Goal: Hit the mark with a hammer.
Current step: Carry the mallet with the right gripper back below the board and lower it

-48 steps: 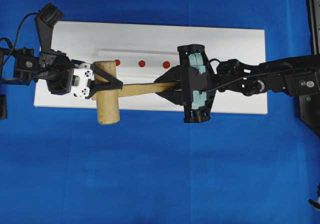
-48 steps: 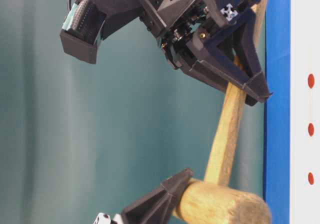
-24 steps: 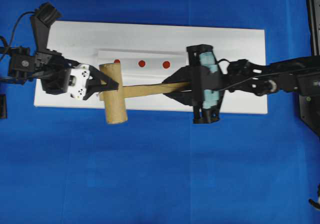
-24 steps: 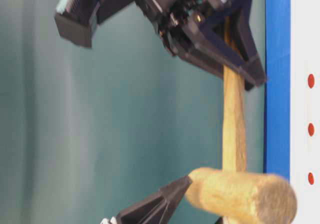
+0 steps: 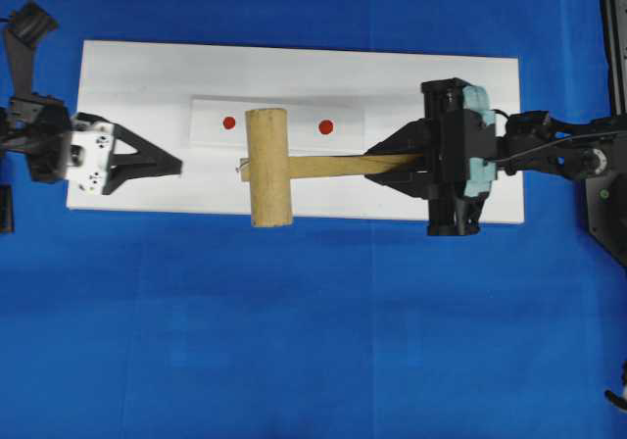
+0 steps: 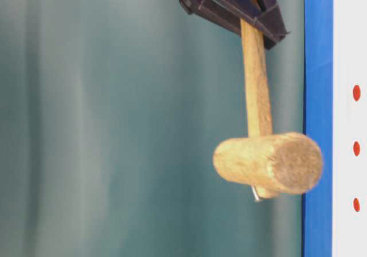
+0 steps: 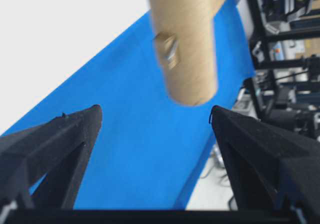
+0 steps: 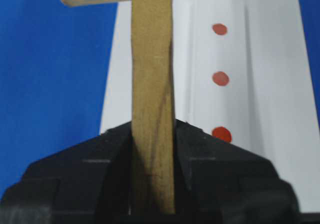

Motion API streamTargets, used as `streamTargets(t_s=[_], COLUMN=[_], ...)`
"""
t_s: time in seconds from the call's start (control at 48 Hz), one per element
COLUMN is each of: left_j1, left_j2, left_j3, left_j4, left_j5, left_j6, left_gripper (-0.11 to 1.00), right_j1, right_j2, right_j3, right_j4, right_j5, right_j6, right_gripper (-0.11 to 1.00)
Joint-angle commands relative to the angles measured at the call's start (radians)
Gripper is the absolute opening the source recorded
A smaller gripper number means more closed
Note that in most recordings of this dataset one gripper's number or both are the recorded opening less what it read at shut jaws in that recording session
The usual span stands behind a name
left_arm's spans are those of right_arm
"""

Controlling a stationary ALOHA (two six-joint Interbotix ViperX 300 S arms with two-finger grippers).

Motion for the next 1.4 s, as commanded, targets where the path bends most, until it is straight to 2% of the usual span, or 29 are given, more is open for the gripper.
streamTargets(t_s=[0.0, 0.167, 0.292, 0.542, 0.73, 0.917, 1.084, 1.376], left_j1=[-0.002, 0.0, 0.012, 0.055, 0.061, 0.064, 0.064, 0.066], left_j2=[-0.025, -0.026, -0.025, -0.025, -0.023, -0.029, -0.032, -0.032], left_j3=[-0.002, -0.002, -0.002, 0.0, 0.002, 0.009, 0.012, 0.021], left_j4=[0.005, 0.005, 0.009, 0.009, 0.009, 0.011, 0.009, 0.008], left_j5=[0.018, 0.029, 0.031, 0.052, 0.052, 0.043, 0.014, 0.005], left_j6=[0.011, 0.054, 0.152, 0.485, 0.706, 0.864, 0.927, 0.933], left_gripper=[0.88, 0.88, 0.87, 0.87, 0.87, 0.87, 0.87, 0.87], right_j1=[0.003, 0.003, 0.043, 0.19, 0.275, 0.339, 0.354, 0.354], right_j2=[-0.029, -0.014, 0.017, 0.129, 0.21, 0.284, 0.345, 0.423], right_j3=[-0.012, -0.026, -0.049, -0.127, -0.176, -0.229, -0.278, -0.304], right_j4=[0.003, 0.015, 0.06, 0.144, 0.198, 0.25, 0.255, 0.255], right_j5=[-0.009, -0.006, -0.011, -0.071, -0.144, -0.199, -0.196, -0.193], right_j6=[0.003, 0.012, 0.055, 0.137, 0.166, 0.172, 0.172, 0.17], right_gripper=[0.07, 0.07, 0.07, 0.07, 0.07, 0.07, 0.07, 0.07])
